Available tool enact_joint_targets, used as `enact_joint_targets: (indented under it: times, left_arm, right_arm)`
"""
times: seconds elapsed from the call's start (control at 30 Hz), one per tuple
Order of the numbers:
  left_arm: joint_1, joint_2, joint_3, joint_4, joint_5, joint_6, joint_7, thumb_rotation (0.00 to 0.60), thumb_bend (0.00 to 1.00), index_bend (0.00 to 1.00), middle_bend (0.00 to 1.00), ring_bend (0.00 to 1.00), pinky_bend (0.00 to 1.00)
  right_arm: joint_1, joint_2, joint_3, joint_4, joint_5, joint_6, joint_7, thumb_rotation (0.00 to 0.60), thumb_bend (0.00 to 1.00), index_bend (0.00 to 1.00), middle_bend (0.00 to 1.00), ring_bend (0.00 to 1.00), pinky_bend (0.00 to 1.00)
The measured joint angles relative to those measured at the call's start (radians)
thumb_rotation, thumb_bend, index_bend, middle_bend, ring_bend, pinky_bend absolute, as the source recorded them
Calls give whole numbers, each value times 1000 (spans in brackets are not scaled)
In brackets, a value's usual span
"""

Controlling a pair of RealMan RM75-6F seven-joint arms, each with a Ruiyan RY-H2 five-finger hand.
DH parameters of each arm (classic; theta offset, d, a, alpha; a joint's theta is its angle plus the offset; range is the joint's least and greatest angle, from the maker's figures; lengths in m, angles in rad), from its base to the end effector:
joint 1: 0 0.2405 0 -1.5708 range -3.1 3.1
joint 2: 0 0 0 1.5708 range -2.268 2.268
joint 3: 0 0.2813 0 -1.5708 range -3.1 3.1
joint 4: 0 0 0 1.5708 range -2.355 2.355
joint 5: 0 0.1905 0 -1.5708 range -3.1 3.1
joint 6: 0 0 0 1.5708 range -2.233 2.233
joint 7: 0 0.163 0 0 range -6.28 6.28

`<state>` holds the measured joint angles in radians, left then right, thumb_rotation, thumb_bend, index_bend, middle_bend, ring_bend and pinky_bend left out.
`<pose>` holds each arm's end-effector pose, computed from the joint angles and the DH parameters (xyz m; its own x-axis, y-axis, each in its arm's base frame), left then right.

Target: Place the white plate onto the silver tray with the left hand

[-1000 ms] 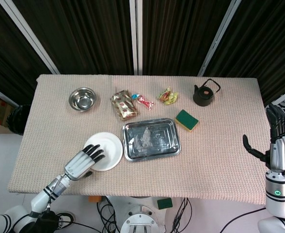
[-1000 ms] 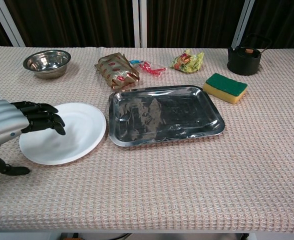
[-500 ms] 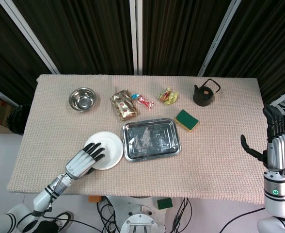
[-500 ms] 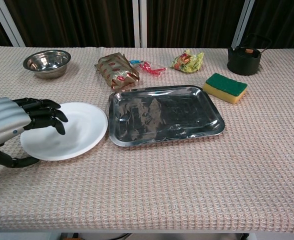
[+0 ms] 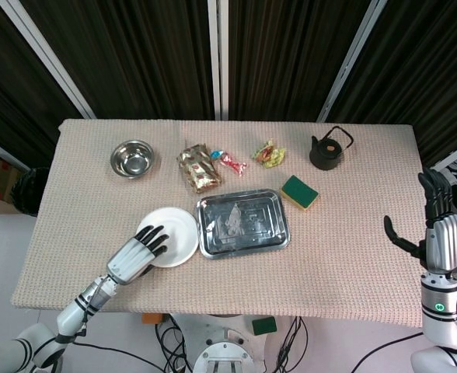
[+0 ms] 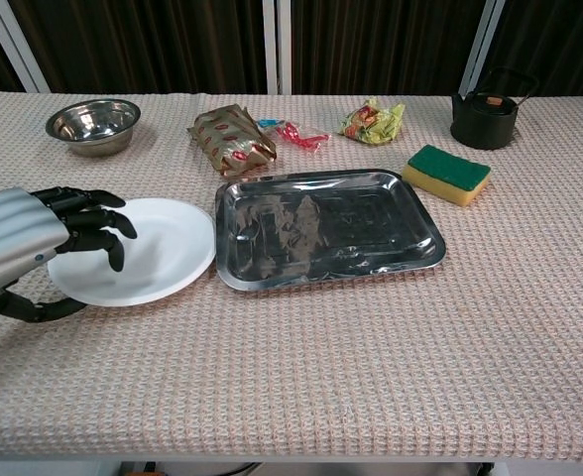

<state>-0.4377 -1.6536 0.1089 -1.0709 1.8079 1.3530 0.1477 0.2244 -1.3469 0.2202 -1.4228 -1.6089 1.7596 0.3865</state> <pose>-0.2494 0.2606 -0.0198 0.6239 -0.0113 0.7815 0.5971 -0.6383 -0.4859 -0.2676 -0.2569 0.1896 -0.1195 0.3465 0.9304 -0.9290 -0.3697 0.0184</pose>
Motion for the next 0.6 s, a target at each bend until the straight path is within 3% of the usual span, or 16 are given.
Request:
enact_joint_targets:
  times: [0.37, 0.5, 0.6]
  left_arm:
    - [-3, -101, 1, 188, 28, 51, -19, 600, 319, 517, 262, 101, 200]
    - [-5, -125, -1, 225, 33, 85, -39, 600, 340, 582, 290, 111, 200]
    - [-5, -138, -4, 245, 34, 106, -57, 600, 414, 655, 310, 123, 203]
  right_arm:
    - [-1, -3, 5, 10, 7, -3, 6, 600, 344, 0, 0, 0, 0]
    - [-1, -3, 6, 12, 9, -4, 9, 600, 345, 0, 0, 0, 0]
    - [-1, -4, 6, 15, 11, -5, 13, 600, 345, 0, 0, 0, 0]
